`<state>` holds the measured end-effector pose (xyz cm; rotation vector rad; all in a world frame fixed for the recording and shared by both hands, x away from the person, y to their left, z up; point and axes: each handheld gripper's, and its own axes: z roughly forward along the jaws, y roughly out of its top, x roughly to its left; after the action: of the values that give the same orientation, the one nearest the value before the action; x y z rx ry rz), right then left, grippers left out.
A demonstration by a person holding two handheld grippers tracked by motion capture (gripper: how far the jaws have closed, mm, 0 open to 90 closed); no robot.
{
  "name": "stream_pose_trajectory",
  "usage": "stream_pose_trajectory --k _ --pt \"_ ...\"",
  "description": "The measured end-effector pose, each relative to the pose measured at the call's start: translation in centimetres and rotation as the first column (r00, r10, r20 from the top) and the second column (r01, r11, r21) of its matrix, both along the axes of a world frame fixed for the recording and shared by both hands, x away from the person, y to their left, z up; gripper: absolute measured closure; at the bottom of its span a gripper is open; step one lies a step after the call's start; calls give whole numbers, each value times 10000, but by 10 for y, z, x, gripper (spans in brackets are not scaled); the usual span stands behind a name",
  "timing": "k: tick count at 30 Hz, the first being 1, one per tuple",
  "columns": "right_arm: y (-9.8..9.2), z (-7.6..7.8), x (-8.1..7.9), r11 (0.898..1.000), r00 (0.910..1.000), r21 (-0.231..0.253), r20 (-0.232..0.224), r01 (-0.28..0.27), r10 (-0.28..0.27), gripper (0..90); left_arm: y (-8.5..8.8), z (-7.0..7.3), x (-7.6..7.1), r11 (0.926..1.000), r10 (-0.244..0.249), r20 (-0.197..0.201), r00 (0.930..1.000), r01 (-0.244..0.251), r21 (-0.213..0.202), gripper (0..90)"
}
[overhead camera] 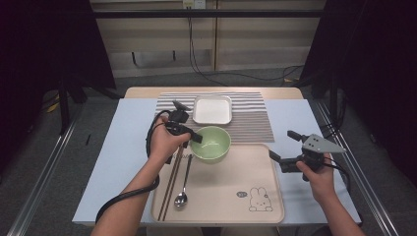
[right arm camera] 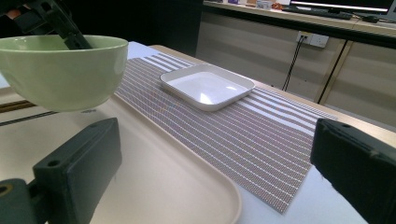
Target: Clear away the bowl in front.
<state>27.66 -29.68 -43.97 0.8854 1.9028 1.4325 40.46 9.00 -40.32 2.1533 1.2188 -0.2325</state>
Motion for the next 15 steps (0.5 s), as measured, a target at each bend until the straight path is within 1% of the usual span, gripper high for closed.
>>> stream_pose_trajectory --k 2,3,4,5,6,9,10,11,12,13,14,15 --pt "0 0 0 10000 10000 12 -15 15 -15 18 0 -1 -2 10000 -51 43 10000 51 38 832" --pt "0 0 0 10000 10000 -3 -2 17 -17 18 0 -2 -3 9999 -148 -40 9999 148 19 832" --pt "0 0 0 10000 10000 14 -22 19 -19 18 -1 -3 -5 9999 -42 56 10000 41 104 832" --pt "0 0 0 10000 10000 13 -28 10 -10 18 0 -4 -5 9996 -226 -48 9997 226 140 831" --pt "0 0 0 10000 10000 -10 -2 -37 37 18 0 -5 -6 9998 -121 -12 9999 121 133 831" --pt "1 0 0 10000 10000 0 -19 -14 14 18 2 -7 -9 9993 -287 -58 9996 288 225 831" --pt "0 0 0 10000 10000 -2 -16 -25 25 18 1 -8 -10 9995 -183 15 9998 182 273 831" --pt "0 0 0 10000 10000 -12 -2 -25 25 18 2 -8 -10 9988 -349 -70 9994 351 334 831" --pt "0 0 0 10000 10000 -12 9 -13 13 18 3 -9 -11 9988 -355 -56 9994 357 327 830" --pt "0 0 0 10000 10000 -2 -5 -28 28 18 2 -9 -12 9992 -207 -24 9998 207 353 830" --pt "0 0 0 10000 10000 -8 -2 -41 41 19 3 -10 -13 9994 -202 -89 9998 204 279 830" --pt "1 0 0 10000 10000 6 -47 -2 2 18 4 -11 -13 9990 -250 -48 9997 252 376 830"
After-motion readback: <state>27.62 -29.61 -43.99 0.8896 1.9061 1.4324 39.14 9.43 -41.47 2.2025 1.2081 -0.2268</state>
